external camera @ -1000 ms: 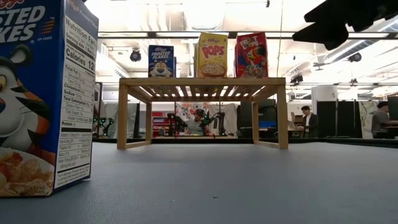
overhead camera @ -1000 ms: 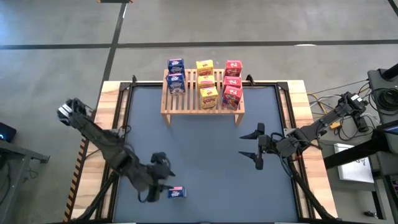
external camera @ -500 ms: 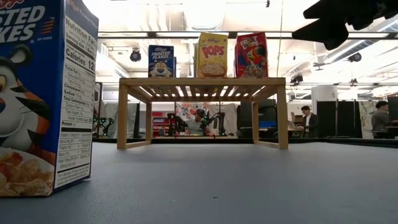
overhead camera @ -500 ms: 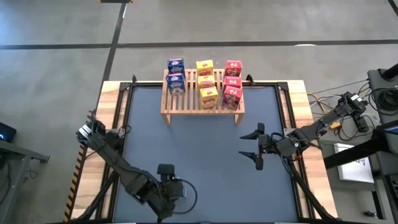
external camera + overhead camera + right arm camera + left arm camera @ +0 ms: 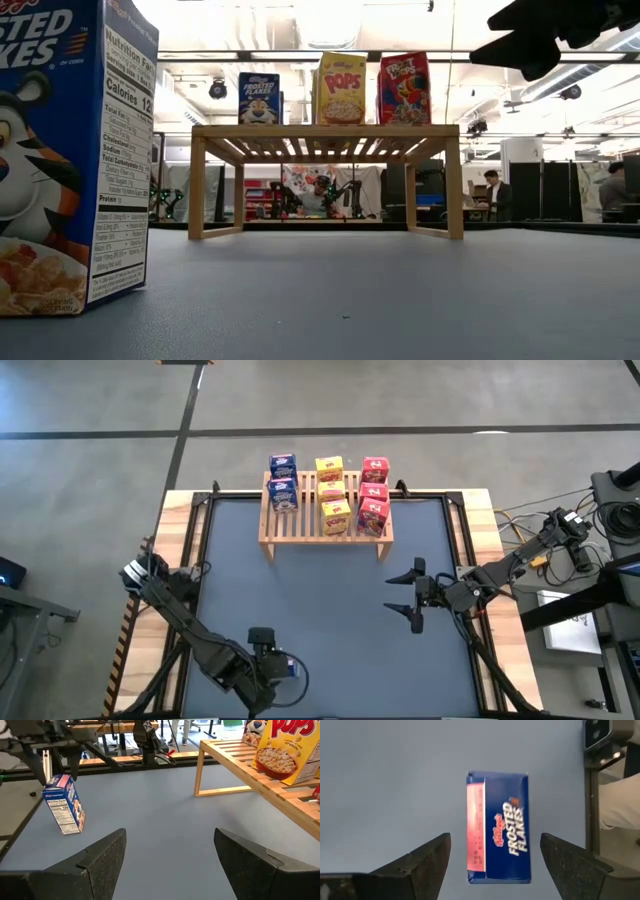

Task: Stack cereal on shelf
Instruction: Put the blue cereal box on the shelf aligned with the other blue cereal boxes

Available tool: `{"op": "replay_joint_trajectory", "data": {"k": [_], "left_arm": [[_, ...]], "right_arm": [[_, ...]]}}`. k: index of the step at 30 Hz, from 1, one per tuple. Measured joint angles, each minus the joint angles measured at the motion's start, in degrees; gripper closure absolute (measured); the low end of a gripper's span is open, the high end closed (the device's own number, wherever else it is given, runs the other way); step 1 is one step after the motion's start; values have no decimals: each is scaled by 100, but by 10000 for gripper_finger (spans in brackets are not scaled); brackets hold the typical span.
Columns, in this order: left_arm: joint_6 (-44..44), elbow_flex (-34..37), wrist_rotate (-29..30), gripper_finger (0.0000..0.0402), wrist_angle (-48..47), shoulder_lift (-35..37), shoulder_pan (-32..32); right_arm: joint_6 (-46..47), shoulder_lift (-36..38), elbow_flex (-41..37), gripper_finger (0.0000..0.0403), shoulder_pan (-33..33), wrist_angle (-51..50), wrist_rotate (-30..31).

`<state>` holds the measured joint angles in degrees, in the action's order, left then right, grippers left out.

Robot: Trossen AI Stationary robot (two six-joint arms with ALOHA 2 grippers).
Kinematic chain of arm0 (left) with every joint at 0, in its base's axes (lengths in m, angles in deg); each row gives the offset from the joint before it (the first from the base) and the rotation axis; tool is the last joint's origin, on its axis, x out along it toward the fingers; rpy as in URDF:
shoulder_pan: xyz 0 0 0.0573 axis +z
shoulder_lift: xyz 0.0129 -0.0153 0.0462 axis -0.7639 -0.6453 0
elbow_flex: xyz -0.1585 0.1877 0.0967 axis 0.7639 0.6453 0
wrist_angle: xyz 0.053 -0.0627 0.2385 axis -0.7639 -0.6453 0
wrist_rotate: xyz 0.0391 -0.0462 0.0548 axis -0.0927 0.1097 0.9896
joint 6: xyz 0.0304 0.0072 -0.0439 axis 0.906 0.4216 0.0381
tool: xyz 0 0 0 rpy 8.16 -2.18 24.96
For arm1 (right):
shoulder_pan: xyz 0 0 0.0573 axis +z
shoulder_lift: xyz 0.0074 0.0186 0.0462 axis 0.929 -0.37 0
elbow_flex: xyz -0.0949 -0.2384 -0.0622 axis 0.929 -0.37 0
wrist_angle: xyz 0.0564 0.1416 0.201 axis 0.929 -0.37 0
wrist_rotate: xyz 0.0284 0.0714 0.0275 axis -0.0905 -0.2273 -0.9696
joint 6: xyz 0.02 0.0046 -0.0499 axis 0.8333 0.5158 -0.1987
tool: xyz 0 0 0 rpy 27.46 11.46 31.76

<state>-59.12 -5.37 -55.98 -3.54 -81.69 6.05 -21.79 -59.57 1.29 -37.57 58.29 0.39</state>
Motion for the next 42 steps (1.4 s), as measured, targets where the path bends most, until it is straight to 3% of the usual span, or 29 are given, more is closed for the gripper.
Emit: {"op": "replay_joint_trajectory", "data": {"k": [6, 14, 20, 27, 37, 42], "left_arm": [[-244, 889, 155, 111, 808, 355, -167], [-558, 2950, 610, 111, 3429, 1275, -379], [-565, 4006, 641, 112, 5207, 1282, -372], [-502, 4295, 650, 145, 5921, 1024, -372], [-191, 4214, 904, 222, 5967, 950, -372], [-121, 4206, 940, 232, 5967, 950, -367]], "right_arm": [[12, -2, 0, 113, 0, -1, 3], [40, -2, 0, 113, 0, 0, 45], [50, -2, 0, 113, 0, -1, 157], [47, -2, 0, 113, 0, 0, 160], [37, -2, -13, 113, 0, 4, 162], [37, -2, -33, 113, 0, -1, 162]]}}
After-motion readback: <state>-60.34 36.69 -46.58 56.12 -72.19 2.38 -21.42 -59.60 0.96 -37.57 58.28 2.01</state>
